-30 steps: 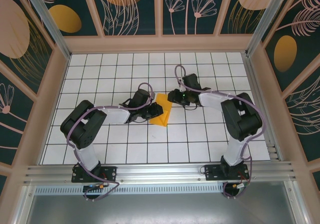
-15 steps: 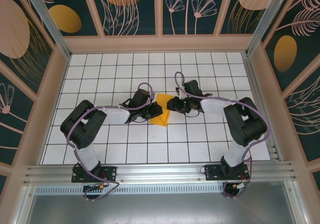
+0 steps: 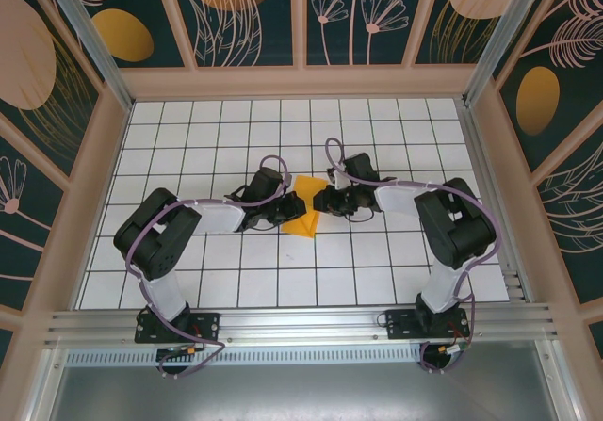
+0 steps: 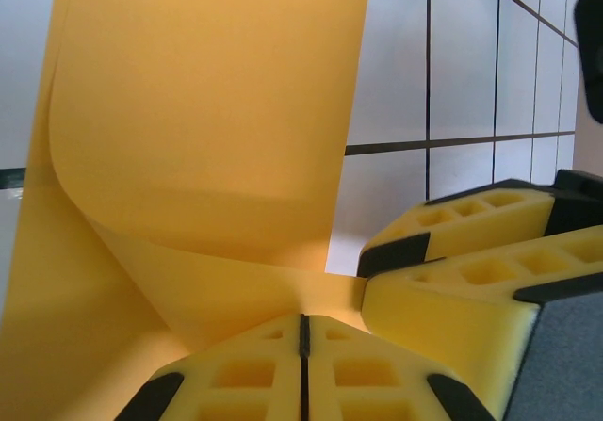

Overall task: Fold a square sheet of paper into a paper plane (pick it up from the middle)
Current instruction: Fold the triangle a second time at the center of the table.

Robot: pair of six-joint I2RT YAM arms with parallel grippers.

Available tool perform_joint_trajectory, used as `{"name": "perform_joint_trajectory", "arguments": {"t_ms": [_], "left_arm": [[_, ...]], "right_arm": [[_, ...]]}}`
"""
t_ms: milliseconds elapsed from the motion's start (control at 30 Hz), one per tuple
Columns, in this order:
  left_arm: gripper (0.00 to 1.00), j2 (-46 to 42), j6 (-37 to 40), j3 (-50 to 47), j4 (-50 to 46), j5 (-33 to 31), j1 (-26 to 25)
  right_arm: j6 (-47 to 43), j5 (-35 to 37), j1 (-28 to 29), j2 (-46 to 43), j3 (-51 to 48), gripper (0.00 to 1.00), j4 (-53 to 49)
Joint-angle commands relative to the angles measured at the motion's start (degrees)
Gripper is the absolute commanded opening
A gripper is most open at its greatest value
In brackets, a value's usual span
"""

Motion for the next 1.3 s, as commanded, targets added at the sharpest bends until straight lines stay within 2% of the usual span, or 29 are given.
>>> {"name": "perform_joint_trajectory", "arguments": {"t_ms": [0,133,233,433,1267], "left_arm": [[0.10,1.2,-0.4,0.8,1.2,-0.4,0.3],[0.10,1.3,-0.6,0.9,1.7,0.1,0.3],[0.15,0.9,-0.6,0.7,2.8,1.0,0.3],[0.22,0.7,-0.3,0.8,4.8,3.1,0.3],[0.23,3.8,1.0,2.4,4.8,7.0,0.3]], "right_arm": [[-1.6,-1.8,0.6,0.7,-0.4,0.17,0.2],[-2.0,0.9,0.5,1.0,0.2,0.08,-1.2],[-2.4,3.6,0.5,1.2,0.8,0.05,-2.1],[-3.3,6.9,0.5,2.6,2.3,0.04,-3.6],[-3.5,8.4,0.6,4.1,3.7,0.04,-3.9]]}}
